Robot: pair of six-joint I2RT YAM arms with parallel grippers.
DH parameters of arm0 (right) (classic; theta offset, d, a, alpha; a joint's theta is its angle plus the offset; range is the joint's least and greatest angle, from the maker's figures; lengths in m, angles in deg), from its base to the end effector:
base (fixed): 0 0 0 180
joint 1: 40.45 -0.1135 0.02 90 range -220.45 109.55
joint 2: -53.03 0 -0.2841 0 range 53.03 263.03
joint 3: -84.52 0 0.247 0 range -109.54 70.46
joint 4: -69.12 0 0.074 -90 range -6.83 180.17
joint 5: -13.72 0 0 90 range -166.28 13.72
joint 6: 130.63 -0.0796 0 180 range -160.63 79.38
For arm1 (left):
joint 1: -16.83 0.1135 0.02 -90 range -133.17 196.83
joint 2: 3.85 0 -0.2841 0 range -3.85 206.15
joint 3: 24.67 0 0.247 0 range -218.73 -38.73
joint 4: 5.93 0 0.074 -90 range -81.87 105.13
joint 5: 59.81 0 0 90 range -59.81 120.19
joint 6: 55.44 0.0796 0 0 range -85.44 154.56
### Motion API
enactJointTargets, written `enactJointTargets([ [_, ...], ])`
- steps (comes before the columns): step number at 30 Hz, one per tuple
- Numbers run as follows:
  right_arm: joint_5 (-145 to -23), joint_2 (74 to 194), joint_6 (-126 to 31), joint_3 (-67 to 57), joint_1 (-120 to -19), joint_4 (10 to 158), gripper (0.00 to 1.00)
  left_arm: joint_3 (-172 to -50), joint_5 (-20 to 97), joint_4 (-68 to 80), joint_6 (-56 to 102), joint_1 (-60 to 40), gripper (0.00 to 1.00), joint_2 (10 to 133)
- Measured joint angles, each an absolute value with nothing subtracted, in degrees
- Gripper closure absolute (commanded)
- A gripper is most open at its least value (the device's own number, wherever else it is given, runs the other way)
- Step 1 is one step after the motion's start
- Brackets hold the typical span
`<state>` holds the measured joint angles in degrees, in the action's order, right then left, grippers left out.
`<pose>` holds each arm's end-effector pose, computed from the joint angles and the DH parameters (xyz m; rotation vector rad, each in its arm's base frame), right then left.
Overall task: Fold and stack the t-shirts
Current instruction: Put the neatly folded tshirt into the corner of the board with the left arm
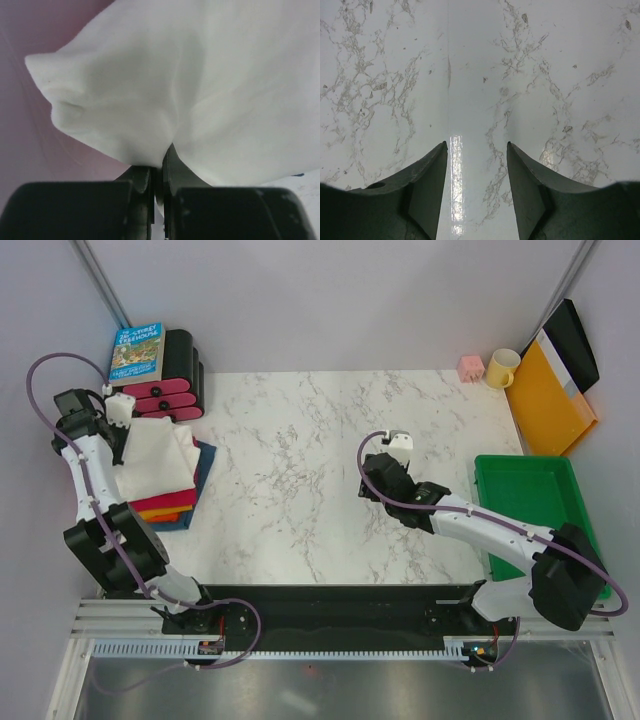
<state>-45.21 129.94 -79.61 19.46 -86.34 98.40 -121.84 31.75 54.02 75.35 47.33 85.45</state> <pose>0.2414 0.1900 0.2460 0.1422 2.1729 0.2191 0.3075 0.1786 0.3103 0.2402 2.5352 0.4816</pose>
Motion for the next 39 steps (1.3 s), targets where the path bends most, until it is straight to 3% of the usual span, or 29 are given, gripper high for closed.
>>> enactJointTargets([
  [9, -45.5, 130.4, -82.9, 20.4, -86.5, 98.7, 0.41, -122.7, 30.8, 48.7, 80.6, 48.5, 0.98, 89.3],
  [10, -45.6, 130.5, -83.3, 20.6, -86.7, 98.8, 0.41, -122.3, 30.2, 47.8, 80.8, 48.5, 0.94, 90.2],
  [14, -45.6, 130.6, -84.2, 21.3, -87.1, 99.3, 0.41, -119.9, 29.4, 45.7, 80.8, 48.8, 0.39, 91.8],
  [18, -45.5, 130.5, -84.6, 21.4, -87.4, 100.2, 0.41, -118.6, 33.2, 45.5, 79.2, 49.6, 0.19, 90.5],
  [20, -45.5, 130.5, -84.9, 21.4, -87.5, 100.4, 0.41, -118.6, 35.9, 45.5, 77.5, 50.0, 0.16, 88.3],
  [22, -45.5, 130.5, -85.0, 21.4, -87.6, 100.6, 0.41, -119.2, 38.5, 45.7, 75.3, 50.2, 0.16, 85.7],
  [28, -45.3, 132.6, -85.8, 20.5, -89.1, 101.5, 0.41, -124.4, 47.2, 44.4, 66.4, 50.1, 0.3, 82.9],
  [31, -45.1, 134.6, -86.0, 18.9, -90.1, 102.5, 0.41, -122.1, 50.3, 43.9, 63.2, 50.1, 0.51, 84.0],
  [32, -45.0, 135.0, -86.1, 18.5, -90.4, 102.6, 0.41, -120.9, 51.1, 43.9, 62.4, 50.1, 0.64, 84.5],
  [33, -44.8, 135.5, -86.1, 17.8, -90.7, 103.1, 0.41, -118.4, 52.1, 43.6, 61.8, 50.1, 0.69, 85.1],
  [39, -44.1, 137.2, -86.5, 15.1, -91.8, 104.9, 0.41, -107.1, 54.8, 43.7, 60.6, 50.1, 0.72, 88.3],
])
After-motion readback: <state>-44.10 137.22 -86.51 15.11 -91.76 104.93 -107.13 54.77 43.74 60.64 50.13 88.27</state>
